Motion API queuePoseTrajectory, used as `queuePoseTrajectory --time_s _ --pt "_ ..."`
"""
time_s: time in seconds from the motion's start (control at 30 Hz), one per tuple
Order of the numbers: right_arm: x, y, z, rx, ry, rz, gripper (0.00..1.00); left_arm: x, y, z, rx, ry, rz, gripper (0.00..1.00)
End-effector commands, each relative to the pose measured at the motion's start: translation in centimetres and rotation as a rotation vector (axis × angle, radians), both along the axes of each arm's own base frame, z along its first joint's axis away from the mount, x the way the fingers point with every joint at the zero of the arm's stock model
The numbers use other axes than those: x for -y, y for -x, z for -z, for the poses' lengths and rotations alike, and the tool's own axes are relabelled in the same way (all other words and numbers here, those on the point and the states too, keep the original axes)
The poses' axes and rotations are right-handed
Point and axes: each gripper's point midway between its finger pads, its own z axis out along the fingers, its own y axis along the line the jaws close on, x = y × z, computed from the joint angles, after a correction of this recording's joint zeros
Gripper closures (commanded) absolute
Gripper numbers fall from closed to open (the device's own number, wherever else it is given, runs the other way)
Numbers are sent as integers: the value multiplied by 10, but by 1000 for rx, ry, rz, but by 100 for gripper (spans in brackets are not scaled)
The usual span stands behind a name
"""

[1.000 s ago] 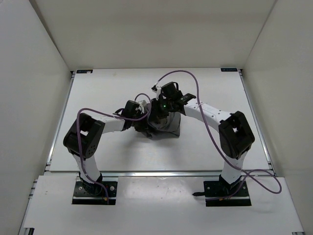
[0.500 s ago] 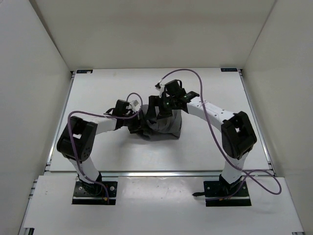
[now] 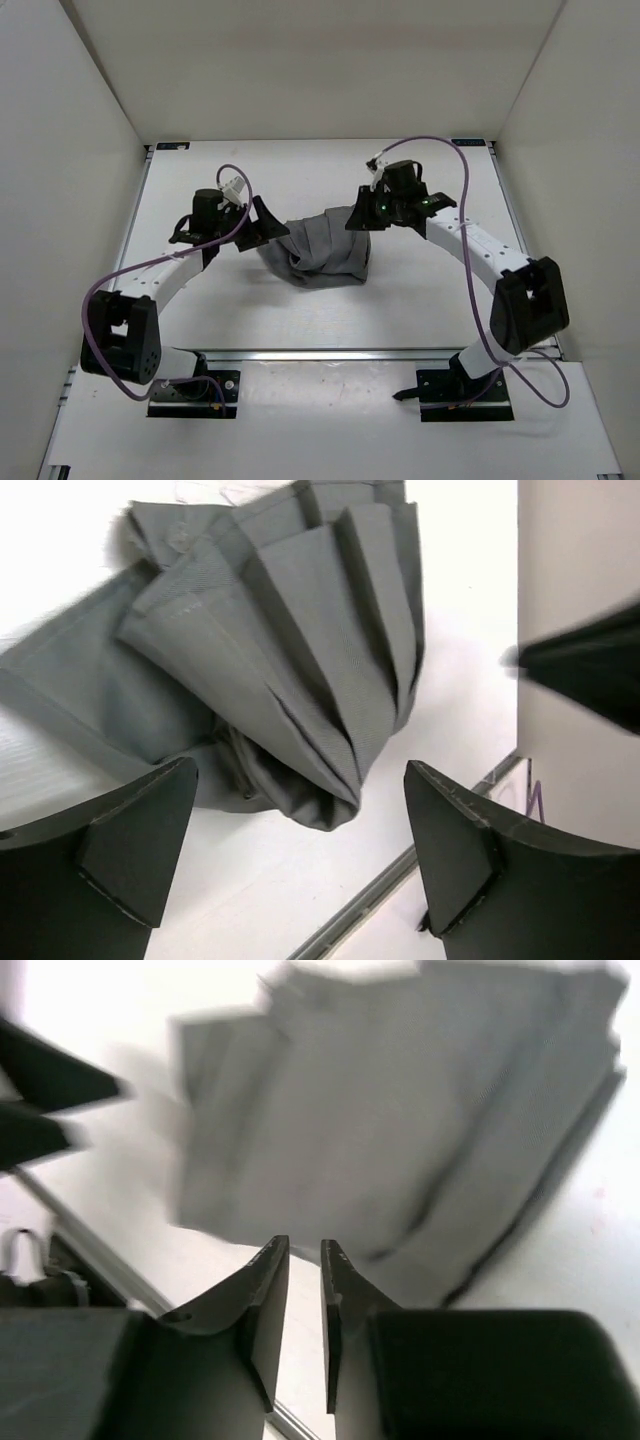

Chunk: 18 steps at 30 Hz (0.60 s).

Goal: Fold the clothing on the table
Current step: Fold the skirt

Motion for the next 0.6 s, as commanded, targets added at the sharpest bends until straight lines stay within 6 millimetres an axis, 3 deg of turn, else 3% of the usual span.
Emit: queuePoseTrajectory --time_s 0.0,0.1,0.27,0.37,0.47,0.57 --pt "0 11 52 -84 108 -38 85 25 5 -27 58 67 73 8" --pt "-15 13 68 -87 98 -78 91 50 12 -40 111 127 110 14" --pt "-47 33 101 -149 97 -206 100 88 35 -34 107 166 160 30" --pt "-59 40 109 -162 83 -249 100 95 43 -10 64 121 156 41" --pt "-63 48 114 -175 81 -271 100 87 44 20 19 44 101 53" --pt "-45 39 104 -144 74 -219 100 67 48 50 -40 -22 46 69"
